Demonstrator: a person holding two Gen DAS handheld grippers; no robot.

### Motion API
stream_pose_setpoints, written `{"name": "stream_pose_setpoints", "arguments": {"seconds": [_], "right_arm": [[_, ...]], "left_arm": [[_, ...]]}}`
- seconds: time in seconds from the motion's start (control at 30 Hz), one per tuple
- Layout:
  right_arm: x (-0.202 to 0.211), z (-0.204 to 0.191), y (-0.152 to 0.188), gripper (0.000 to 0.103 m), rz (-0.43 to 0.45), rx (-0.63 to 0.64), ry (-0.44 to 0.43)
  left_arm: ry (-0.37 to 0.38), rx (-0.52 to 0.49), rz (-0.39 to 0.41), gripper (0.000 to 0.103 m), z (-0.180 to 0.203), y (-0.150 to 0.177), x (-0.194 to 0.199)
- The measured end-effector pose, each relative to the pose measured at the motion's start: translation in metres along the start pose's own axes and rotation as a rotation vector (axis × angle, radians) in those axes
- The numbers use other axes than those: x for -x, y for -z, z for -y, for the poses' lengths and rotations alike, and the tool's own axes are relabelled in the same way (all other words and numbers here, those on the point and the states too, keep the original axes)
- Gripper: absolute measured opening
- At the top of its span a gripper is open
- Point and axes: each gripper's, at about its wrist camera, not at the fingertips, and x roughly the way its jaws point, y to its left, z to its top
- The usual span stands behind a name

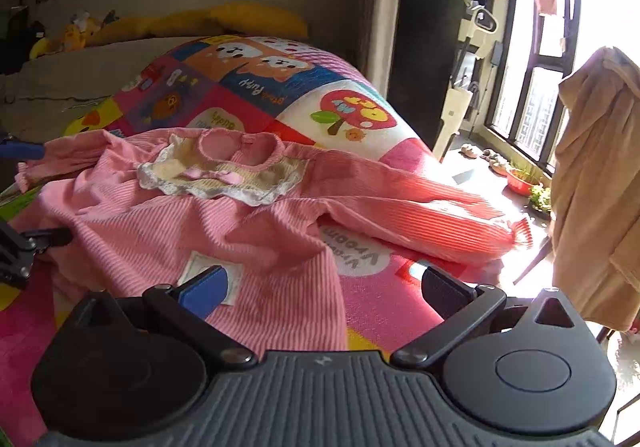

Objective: Fold clothes

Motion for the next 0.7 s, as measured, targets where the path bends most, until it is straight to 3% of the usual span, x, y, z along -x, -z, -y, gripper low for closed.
{"name": "stream_pose_setpoints", "arguments": {"seconds": [0.1,0.17,0.27,0.33,0.43,0.5,0.6,0.7], "right_arm": [[-0.009,-0.044,0.003,0.103,-0.037,0.087,-0.128],[-0.022,-0.065,0.001,0.103,-0.048,0.135,-0.138],[-0.053,-0.088,-0.005,0.103,-0.064,0.203,-0.076],[-0.065,-0.09,-0.011,0.103,-0.028,0.201,0.033],[-0.062,-0.073,-0.026,0.103,0.073,0.099,0.13],[-0.052,-0.06,-0.034,0.103,0.136,0.027,0.149],[-0.038,-0.044,-0.044,0.103,0.21,-0.039,0.18],[-0.03,-0.036,-0.045,0.103,0.231,-0.037,0.21]], "left_arm": [[-0.031,0.008,-0.006,0.103,-0.015,-0.007,-0.004],[-0.033,0.016,0.004,0.103,-0.019,-0.01,-0.003],[-0.017,0.035,0.02,0.103,-0.024,-0.013,0.003],[0.04,0.042,0.025,0.103,-0.021,-0.008,0.011],[0.148,0.033,0.022,0.103,-0.012,0.004,0.023],[0.15,-0.013,0.003,0.103,0.001,0.014,0.021],[0.092,-0.052,-0.037,0.103,0.011,0.024,0.007],[-0.022,-0.037,-0.067,0.103,0.004,0.03,-0.006]]}}
